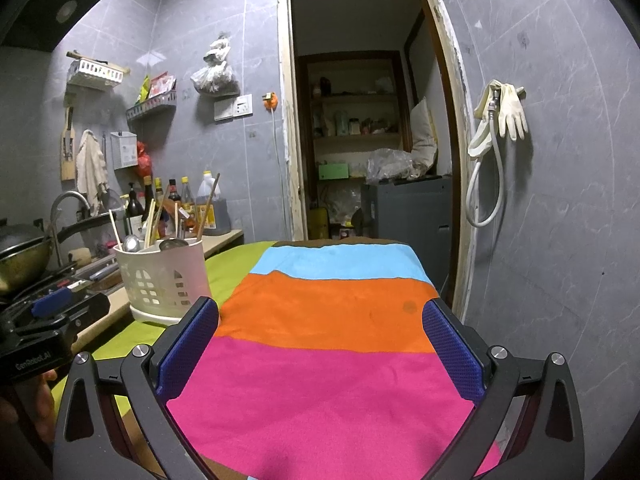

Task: Organize utensils

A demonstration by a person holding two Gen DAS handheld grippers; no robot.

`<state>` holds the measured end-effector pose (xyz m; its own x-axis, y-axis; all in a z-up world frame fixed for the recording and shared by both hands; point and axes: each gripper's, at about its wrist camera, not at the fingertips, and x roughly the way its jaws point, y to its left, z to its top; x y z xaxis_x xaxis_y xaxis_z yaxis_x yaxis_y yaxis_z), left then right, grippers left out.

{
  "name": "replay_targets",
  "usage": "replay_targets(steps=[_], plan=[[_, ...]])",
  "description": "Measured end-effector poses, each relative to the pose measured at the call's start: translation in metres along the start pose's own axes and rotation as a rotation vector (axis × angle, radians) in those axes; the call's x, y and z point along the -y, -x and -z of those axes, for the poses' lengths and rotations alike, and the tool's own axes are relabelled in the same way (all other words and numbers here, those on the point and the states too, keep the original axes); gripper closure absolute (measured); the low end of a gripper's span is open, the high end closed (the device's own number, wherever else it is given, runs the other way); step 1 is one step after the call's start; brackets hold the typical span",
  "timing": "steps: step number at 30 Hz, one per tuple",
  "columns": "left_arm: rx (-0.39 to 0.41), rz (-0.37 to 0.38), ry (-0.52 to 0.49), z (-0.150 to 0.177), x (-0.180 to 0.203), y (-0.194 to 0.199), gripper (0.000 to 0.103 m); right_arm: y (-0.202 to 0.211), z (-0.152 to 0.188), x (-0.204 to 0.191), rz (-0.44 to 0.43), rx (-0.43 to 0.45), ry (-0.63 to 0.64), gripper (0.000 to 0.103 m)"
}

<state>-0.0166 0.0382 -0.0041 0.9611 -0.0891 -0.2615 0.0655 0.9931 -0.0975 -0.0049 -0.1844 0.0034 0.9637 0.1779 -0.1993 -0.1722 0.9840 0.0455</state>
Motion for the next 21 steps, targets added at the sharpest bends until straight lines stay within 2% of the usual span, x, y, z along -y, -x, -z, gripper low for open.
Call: replay_targets(steps=[7,21], plan=[[-0.002,-0.031,-0.051,0.003,0.002,-0.006,0.011,-0.003,0.000,-0.004,0.001,-0.015,-0.008,0.000],[-0.022,-0.021,-0.046,0.006,0.003,-0.014,0.011,-0.008,-0.001,-0.001,0.000,-0.032,-0.018,0.000]])
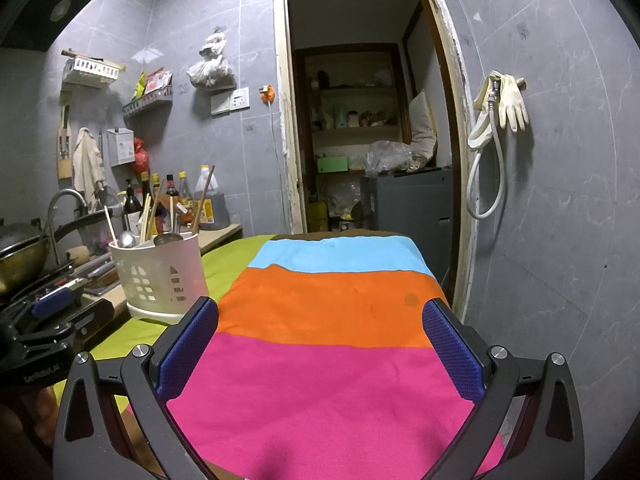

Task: Organize utensils

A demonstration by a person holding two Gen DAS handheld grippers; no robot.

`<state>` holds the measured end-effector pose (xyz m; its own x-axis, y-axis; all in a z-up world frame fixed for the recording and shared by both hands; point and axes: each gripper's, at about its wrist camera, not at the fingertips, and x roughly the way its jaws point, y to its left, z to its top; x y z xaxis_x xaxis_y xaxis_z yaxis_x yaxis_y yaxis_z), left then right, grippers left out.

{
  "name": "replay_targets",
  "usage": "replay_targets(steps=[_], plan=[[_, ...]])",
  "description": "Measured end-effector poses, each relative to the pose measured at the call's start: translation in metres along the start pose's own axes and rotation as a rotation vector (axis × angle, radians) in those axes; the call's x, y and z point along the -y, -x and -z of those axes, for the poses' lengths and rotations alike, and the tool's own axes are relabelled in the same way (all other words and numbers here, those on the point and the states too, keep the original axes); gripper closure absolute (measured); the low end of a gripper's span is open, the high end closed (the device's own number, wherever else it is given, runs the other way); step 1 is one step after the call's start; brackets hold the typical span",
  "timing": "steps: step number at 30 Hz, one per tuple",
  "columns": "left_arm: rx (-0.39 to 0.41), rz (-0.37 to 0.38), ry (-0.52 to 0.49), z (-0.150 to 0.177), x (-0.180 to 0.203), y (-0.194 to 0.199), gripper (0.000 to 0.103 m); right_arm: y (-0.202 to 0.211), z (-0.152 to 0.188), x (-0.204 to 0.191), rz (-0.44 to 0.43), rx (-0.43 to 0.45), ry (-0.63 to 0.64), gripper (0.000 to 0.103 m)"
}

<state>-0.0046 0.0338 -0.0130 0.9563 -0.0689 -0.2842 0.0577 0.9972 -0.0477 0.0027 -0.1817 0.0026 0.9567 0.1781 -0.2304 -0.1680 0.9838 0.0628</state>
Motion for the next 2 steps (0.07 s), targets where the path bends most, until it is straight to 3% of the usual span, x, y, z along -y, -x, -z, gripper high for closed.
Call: replay_targets(steps=[2], plan=[[-0.003,0.000,-0.001,0.0003,-0.0004,-0.0005,0.011,-0.0002,-0.0002,-0.0001,0.000,-0.001,0.000,0.000]])
